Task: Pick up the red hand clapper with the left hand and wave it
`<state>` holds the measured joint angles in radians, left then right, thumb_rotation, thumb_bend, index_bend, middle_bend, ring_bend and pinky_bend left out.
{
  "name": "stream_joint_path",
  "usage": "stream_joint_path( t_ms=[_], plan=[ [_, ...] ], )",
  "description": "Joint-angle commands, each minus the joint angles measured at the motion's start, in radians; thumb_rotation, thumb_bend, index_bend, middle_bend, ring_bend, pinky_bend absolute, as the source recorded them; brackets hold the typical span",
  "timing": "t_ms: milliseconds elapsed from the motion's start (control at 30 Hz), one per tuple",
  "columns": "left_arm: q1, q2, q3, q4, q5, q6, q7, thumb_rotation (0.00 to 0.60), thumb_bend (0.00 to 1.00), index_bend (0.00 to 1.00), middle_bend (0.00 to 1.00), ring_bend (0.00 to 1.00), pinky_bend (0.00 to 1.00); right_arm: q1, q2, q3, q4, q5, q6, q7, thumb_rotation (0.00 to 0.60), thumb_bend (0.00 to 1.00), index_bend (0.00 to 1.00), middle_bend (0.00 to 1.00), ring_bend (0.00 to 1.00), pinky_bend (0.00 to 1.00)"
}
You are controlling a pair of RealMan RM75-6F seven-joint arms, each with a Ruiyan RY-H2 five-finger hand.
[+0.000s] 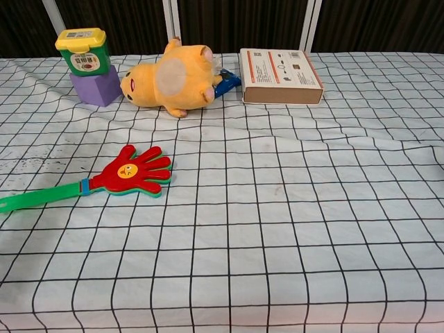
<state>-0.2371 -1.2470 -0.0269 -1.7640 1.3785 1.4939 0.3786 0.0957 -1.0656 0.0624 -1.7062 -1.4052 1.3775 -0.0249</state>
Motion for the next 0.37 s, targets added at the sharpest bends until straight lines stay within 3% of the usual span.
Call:
stream_joint_path(
  t_ms=[33, 200, 367],
  plan=[
    [0.090, 0.081, 0.061, -0.032, 0.050, 0.087, -0.025, 0.600, 0.00, 0.02, 0.00, 0.00, 0.01, -0.002, -0.008, 0.000, 0.014, -0.018, 0.017, 0.004, 0.600, 0.23, 0.00, 0.00, 0.00, 0.15],
    [0.192, 0.111, 0.128, 0.029, 0.101, 0.170, -0.110, 0.600, 0.00, 0.00, 0.00, 0.00, 0.00, -0.008, -0.031, 0.002, 0.056, -0.080, 0.076, 0.013, 0.600, 0.21, 0.00, 0.00, 0.00, 0.15],
    [0.193, 0.112, 0.103, 0.021, 0.084, 0.150, -0.183, 0.600, 0.00, 0.00, 0.00, 0.00, 0.00, -0.012, -0.053, 0.004, 0.089, -0.119, 0.118, 0.018, 0.600, 0.19, 0.00, 0.00, 0.00, 0.15]
  ],
)
